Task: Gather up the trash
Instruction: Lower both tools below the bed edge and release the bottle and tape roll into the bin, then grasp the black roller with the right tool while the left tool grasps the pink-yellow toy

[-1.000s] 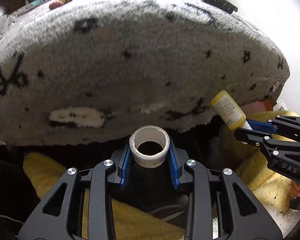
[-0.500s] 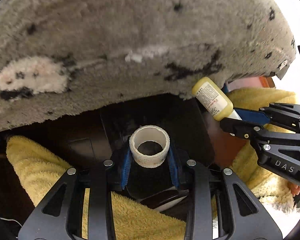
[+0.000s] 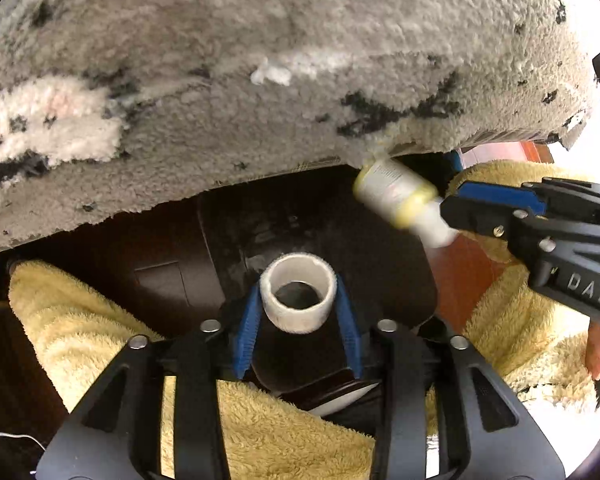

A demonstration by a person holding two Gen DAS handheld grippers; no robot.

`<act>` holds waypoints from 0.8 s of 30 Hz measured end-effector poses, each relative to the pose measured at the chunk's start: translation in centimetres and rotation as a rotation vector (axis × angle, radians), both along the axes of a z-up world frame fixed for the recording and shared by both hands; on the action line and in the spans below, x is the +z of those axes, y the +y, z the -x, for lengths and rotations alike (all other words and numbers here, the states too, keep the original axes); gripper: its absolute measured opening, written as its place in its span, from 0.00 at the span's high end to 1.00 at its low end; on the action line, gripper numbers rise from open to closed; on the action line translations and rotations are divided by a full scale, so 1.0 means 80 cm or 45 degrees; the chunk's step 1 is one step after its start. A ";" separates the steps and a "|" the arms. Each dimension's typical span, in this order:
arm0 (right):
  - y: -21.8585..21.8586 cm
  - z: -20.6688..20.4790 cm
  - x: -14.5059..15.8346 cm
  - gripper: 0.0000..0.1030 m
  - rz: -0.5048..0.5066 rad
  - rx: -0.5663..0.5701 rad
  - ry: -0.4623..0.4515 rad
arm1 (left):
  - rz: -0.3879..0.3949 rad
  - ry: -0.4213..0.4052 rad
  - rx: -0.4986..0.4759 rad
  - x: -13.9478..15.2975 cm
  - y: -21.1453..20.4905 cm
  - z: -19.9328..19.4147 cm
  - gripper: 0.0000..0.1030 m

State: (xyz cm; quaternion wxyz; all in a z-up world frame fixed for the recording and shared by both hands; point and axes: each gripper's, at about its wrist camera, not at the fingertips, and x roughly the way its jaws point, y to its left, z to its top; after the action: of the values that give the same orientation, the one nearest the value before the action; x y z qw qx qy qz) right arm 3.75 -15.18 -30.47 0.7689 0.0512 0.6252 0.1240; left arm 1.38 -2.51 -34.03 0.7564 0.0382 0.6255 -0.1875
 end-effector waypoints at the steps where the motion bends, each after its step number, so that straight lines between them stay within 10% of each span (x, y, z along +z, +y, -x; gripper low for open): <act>1: -0.001 -0.001 0.003 0.67 0.003 -0.007 -0.012 | -0.005 -0.008 0.000 0.009 0.002 0.000 0.57; 13: -0.034 0.006 0.065 0.23 0.036 -0.103 -0.225 | 0.008 -0.197 -0.004 0.083 0.012 0.006 0.14; 24: -0.076 0.005 0.152 0.16 0.021 -0.205 -0.457 | 0.057 -0.426 0.002 0.181 0.017 0.014 0.11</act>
State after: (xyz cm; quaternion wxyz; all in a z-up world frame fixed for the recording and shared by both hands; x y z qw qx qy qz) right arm 3.37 -21.28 -18.28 0.8757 0.0718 0.4731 0.0643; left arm 0.28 -1.11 -19.55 0.8508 0.0515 0.4865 -0.1919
